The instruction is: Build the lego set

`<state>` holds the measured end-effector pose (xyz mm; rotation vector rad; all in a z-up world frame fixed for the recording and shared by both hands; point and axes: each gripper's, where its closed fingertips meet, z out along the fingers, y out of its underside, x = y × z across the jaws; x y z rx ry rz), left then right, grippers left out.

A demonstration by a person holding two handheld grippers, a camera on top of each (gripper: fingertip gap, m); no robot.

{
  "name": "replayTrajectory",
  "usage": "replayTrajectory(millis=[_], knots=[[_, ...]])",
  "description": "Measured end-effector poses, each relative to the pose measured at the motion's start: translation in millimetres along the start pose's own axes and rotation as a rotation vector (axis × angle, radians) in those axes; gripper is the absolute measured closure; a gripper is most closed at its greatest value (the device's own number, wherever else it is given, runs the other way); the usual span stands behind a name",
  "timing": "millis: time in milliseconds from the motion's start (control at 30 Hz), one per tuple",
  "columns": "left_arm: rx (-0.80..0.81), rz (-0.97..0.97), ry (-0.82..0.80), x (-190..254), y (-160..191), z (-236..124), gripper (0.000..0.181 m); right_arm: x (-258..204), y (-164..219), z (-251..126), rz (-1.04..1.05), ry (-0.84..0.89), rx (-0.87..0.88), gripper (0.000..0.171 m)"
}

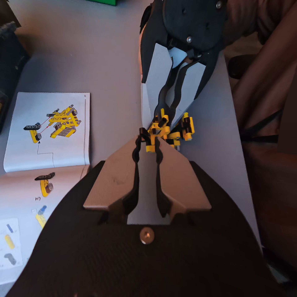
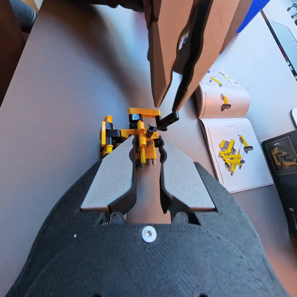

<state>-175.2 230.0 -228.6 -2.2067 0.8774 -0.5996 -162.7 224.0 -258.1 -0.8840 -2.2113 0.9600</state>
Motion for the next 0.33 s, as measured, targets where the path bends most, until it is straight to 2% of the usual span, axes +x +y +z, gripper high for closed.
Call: replayTrajectory(millis=[333], knots=[[0.084,-0.07,-0.017,8,28,-22,0.162,3,1,0,-0.011,0.015,-0.003,0.148]])
